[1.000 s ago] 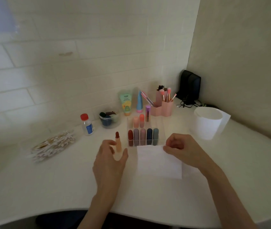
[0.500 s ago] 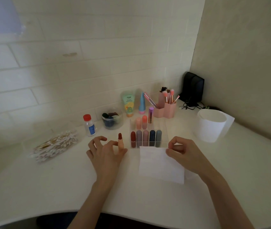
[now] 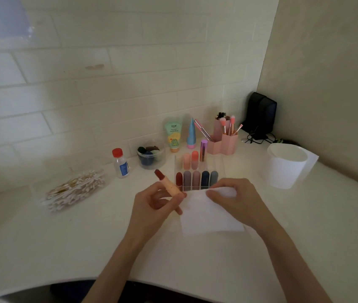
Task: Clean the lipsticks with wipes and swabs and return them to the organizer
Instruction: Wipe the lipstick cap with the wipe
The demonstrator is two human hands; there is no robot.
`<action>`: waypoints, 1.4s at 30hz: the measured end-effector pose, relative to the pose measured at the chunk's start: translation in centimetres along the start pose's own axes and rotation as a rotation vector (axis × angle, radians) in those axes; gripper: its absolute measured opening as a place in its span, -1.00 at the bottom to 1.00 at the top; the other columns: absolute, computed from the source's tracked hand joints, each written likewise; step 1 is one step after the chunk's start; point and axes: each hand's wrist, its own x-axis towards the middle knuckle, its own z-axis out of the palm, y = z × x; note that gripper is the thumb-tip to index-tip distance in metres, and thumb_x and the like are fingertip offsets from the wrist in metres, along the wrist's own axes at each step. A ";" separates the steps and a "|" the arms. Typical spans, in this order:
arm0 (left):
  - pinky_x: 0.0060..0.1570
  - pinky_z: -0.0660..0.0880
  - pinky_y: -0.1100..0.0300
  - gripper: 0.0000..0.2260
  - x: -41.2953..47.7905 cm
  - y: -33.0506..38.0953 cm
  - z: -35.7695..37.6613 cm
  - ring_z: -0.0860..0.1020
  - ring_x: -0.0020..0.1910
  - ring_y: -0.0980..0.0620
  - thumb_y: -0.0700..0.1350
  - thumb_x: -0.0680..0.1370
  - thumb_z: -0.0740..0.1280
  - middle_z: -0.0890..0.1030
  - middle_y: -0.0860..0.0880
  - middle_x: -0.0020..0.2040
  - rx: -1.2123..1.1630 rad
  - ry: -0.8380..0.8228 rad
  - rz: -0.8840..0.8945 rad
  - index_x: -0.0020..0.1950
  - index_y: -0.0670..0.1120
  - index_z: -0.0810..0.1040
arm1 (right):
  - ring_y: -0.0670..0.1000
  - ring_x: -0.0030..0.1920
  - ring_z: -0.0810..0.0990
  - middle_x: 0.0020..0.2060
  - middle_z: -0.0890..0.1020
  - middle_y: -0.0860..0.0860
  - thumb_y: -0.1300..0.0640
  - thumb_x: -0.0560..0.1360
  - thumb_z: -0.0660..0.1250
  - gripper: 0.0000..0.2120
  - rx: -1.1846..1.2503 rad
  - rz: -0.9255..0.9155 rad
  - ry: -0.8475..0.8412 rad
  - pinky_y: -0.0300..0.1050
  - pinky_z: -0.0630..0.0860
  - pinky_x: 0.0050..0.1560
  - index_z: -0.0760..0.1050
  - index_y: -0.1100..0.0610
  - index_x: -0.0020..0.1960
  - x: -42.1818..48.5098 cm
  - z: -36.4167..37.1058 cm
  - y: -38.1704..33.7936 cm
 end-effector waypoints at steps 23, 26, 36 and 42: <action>-0.24 0.51 0.37 -0.68 0.5 -1.5 0.6 0.52 -0.50 0.07 -0.01 0.54 0.36 0.73 0.14 -0.13 -0.068 -0.127 -0.047 0.29 0.04 0.58 | 0.04 -0.09 0.69 0.07 0.72 0.10 -0.04 0.67 0.18 -0.69 1.174 0.524 -0.145 -0.17 0.59 -0.19 0.57 0.14 0.17 0.1 3.8 -3.3; -0.46 0.43 0.28 -0.71 0.8 -1.4 0.7 0.52 -0.53 -0.02 0.01 0.49 0.38 0.74 0.02 -0.08 -0.122 -0.114 -0.076 0.13 -0.12 0.57 | 0.06 0.04 0.65 0.22 0.64 0.18 0.18 0.65 0.18 -0.82 1.236 0.480 -0.172 -0.16 0.59 -0.03 0.48 0.15 0.20 0.1 3.6 -2.5; -0.38 0.43 0.28 -0.79 0.5 -0.9 0.4 0.42 -0.52 0.09 -0.03 0.56 0.30 0.70 0.02 -0.25 -0.171 -0.252 -0.036 0.01 -0.17 0.56 | -0.05 -0.03 0.72 -0.08 0.75 -0.09 -0.07 0.52 0.42 -0.67 0.606 0.195 -0.140 -0.32 0.59 -0.08 0.69 0.06 0.20 0.1 5.2 -1.7; -0.39 0.37 0.36 -0.68 0.2 -0.7 0.4 0.37 -0.53 0.16 -0.06 0.59 0.23 0.62 0.11 -0.41 -0.187 -0.346 -0.034 0.14 -0.29 0.56 | 0.06 0.16 0.68 0.08 0.74 0.02 -0.02 0.48 0.44 -0.61 0.691 0.116 -0.205 -0.11 0.60 0.21 0.67 0.11 0.25 -0.1 5.4 -1.1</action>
